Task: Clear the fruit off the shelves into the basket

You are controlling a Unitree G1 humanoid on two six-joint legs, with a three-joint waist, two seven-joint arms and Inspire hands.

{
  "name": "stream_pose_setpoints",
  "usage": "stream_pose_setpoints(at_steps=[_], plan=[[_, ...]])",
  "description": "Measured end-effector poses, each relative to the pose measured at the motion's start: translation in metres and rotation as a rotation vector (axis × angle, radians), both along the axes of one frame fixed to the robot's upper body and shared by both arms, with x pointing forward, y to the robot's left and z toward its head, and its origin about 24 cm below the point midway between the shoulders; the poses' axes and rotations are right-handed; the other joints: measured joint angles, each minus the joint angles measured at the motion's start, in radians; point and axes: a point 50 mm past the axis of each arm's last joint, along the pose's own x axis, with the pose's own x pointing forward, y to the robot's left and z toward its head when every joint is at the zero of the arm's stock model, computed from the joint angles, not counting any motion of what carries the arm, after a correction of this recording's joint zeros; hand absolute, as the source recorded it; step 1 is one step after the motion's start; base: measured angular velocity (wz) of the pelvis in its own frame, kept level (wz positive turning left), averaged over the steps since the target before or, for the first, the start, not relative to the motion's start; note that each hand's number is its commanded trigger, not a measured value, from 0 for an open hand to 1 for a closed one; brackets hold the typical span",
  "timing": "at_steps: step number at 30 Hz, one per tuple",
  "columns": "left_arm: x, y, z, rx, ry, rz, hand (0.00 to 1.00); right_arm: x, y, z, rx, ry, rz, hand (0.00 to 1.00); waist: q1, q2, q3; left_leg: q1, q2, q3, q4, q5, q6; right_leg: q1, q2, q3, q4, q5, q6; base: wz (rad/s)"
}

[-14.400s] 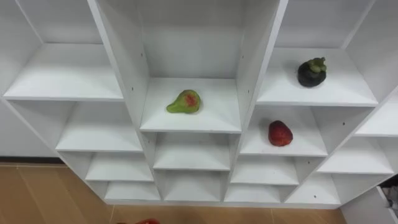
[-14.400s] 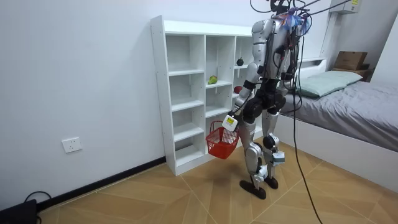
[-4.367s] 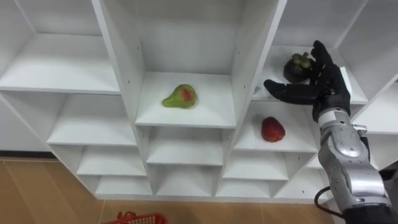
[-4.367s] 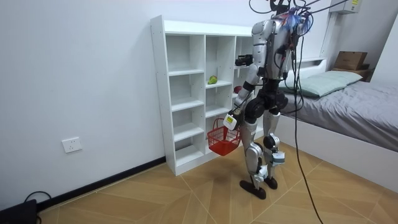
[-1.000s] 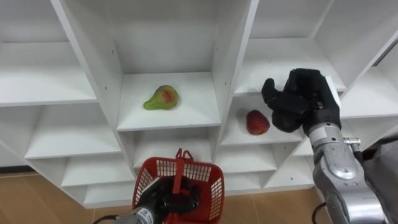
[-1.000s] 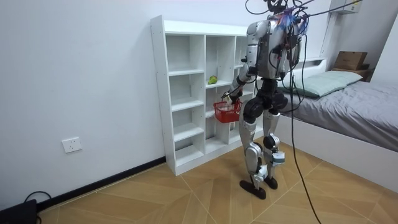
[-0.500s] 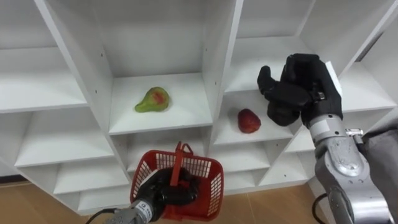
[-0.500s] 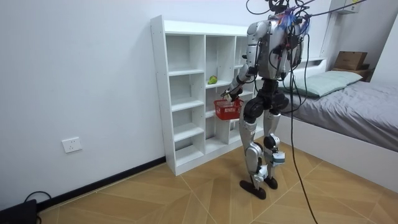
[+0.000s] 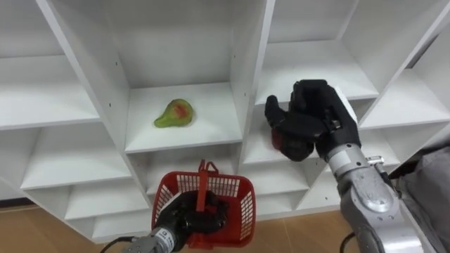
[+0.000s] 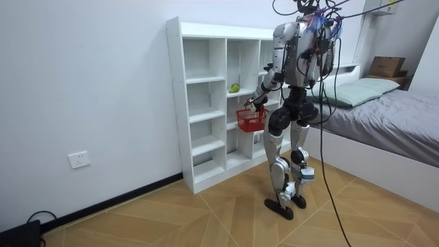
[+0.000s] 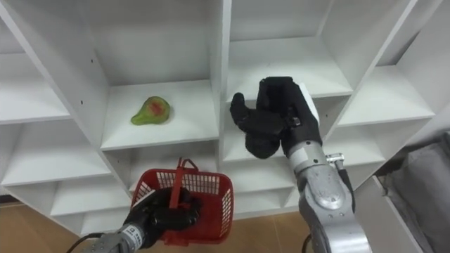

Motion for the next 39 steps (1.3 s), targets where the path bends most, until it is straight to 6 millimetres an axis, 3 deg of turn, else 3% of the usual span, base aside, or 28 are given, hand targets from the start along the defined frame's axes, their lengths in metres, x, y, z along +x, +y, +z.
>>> stream_pose_setpoints(at_steps=[9,16,22,39], plan=[[-0.003,-0.012,0.0,-0.013,0.004,-0.048,1.0,-0.009,0.022,-0.012,0.026,0.066,0.124,1.0,0.001,0.006,0.0012,-0.012,0.0,-0.001,0.002,0.0,0.0,-0.015,-0.002,-0.012,0.006,0.0,0.0,0.0],[-0.004,-0.018,0.0,-0.019,0.007,-0.074,1.0,-0.012,0.035,-0.018,0.069,0.096,0.18,1.0,0.004,-0.001,0.0086,-0.017,0.0,-0.001,0.001,0.0,0.0,-0.023,-0.002,-0.006,0.013,0.0,0.0,0.0],[-0.001,-0.02,0.003,-0.025,-0.012,-0.077,1.0,-0.013,0.037,-0.021,0.069,0.11,0.187,1.0,0.01,-0.01,0.0161,-0.031,0.0,-0.009,0.005,0.0,0.0,-0.032,-0.002,-0.014,0.012,0.0,0.0,0.03],[0.006,-0.023,0.012,-0.069,-0.047,-0.064,1.0,-0.015,0.038,-0.033,0.08,0.167,0.138,1.0,0.031,-0.002,0.0192,-0.032,0.0,-0.012,0.005,0.0,0.0,-0.032,-0.002,-0.015,0.011,0.0,0.0,0.0]])
